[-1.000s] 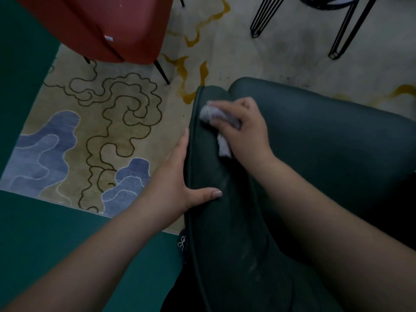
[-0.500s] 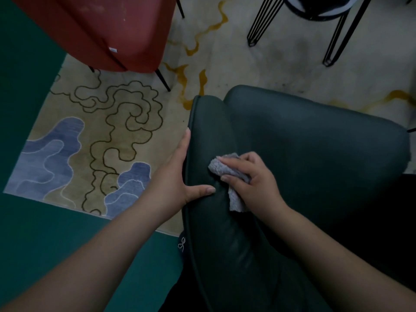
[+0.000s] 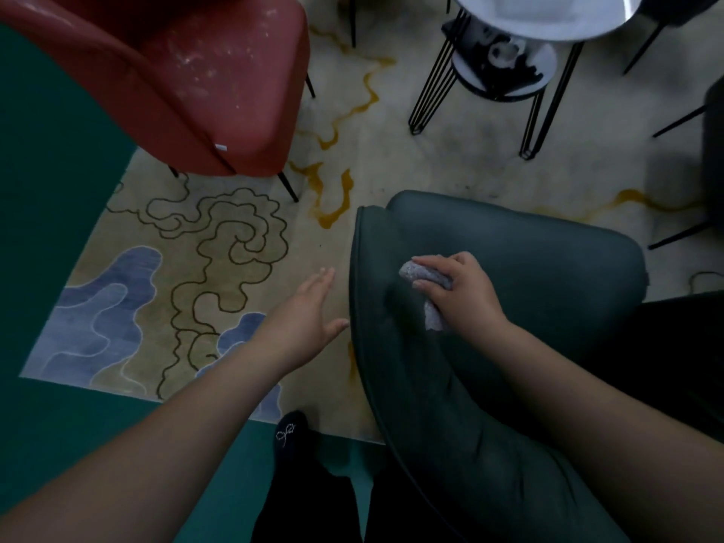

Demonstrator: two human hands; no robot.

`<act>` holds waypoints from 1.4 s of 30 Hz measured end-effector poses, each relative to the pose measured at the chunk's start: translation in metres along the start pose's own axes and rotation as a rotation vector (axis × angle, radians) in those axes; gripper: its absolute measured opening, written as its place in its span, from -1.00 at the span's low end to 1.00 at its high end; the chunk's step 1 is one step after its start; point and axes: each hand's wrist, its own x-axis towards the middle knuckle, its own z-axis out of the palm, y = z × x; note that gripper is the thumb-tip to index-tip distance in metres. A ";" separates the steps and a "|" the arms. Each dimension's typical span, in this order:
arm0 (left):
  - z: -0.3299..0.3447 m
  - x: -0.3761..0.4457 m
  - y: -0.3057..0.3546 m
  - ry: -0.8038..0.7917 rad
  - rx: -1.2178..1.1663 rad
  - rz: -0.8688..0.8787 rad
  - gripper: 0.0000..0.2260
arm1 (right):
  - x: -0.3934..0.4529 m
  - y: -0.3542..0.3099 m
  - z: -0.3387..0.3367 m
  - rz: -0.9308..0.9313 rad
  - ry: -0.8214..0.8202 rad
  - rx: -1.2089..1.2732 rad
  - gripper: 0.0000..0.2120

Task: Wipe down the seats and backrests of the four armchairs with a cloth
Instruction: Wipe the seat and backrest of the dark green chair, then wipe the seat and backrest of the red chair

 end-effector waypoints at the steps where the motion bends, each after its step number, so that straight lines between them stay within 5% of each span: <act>1: -0.007 -0.003 -0.007 -0.005 0.035 0.011 -0.25 | 0.000 -0.010 0.000 -0.008 0.024 -0.010 -0.69; 9: -0.087 -0.023 -0.078 0.093 0.320 0.042 -0.29 | -0.003 -0.101 0.044 -0.053 0.060 -0.049 -0.68; 22: -0.167 -0.019 -0.182 0.111 0.388 -0.014 -0.32 | 0.036 -0.208 0.115 -0.047 0.125 -0.148 -0.67; 42: -0.283 0.188 -0.185 0.170 0.379 -0.034 -0.36 | 0.285 -0.254 0.091 -0.003 0.128 -0.163 -0.68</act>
